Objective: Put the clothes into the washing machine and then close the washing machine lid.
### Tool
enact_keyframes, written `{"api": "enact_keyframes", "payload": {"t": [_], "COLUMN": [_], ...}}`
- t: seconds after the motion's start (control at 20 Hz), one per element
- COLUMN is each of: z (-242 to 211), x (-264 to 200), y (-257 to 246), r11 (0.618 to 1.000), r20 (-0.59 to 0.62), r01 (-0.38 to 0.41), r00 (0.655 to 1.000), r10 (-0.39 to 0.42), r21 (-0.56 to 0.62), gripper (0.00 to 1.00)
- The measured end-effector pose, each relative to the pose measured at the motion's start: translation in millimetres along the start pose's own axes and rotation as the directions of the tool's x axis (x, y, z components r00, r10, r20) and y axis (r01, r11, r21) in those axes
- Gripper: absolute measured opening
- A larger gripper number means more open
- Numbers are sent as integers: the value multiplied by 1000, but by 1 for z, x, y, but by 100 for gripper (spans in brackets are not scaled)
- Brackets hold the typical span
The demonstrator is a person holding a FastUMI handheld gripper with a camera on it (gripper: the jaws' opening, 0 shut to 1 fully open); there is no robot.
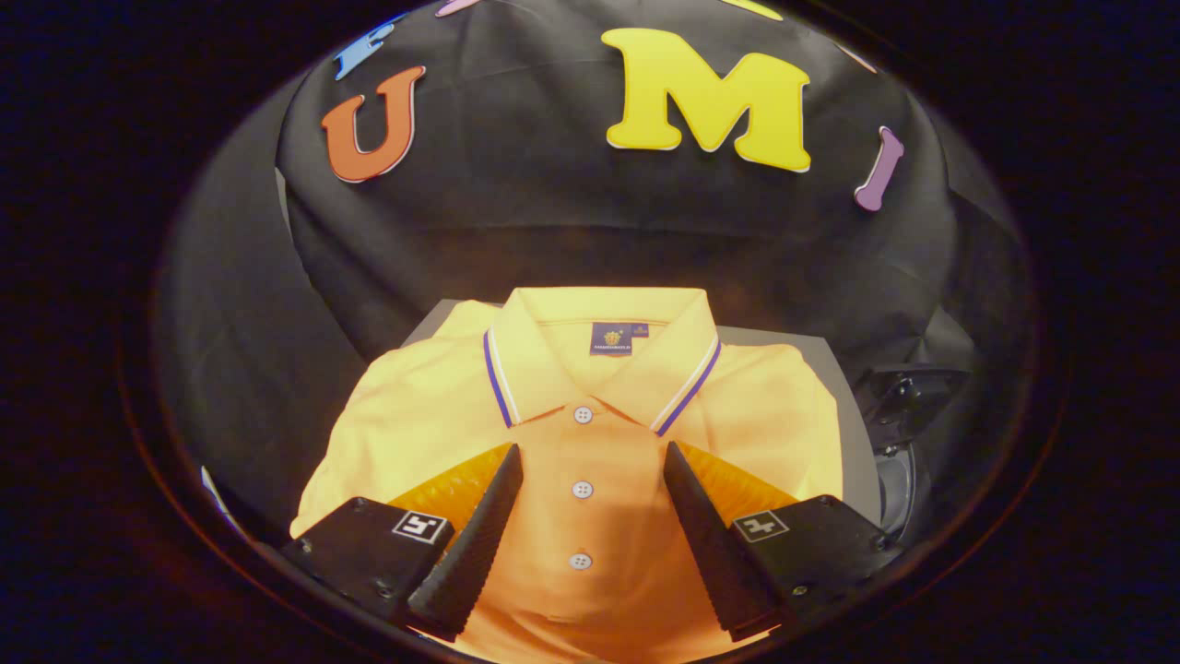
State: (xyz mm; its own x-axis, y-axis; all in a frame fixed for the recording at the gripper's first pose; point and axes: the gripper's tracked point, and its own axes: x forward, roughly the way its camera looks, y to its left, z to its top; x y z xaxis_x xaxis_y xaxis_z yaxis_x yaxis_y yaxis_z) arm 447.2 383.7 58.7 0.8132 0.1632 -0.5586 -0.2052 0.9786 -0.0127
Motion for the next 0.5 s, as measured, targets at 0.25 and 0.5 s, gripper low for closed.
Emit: {"api": "enact_keyframes", "payload": {"t": [0.25, 0.5], "z": [5, 10], "x": [4, 8], "y": [-4, -9], "r11": [1000, 995], "r20": [8, 51], "r01": [-18, -68], "r00": [1000, 996], "r10": [19, 72], "r21": [-23, -67], "gripper": [77, 18]}}
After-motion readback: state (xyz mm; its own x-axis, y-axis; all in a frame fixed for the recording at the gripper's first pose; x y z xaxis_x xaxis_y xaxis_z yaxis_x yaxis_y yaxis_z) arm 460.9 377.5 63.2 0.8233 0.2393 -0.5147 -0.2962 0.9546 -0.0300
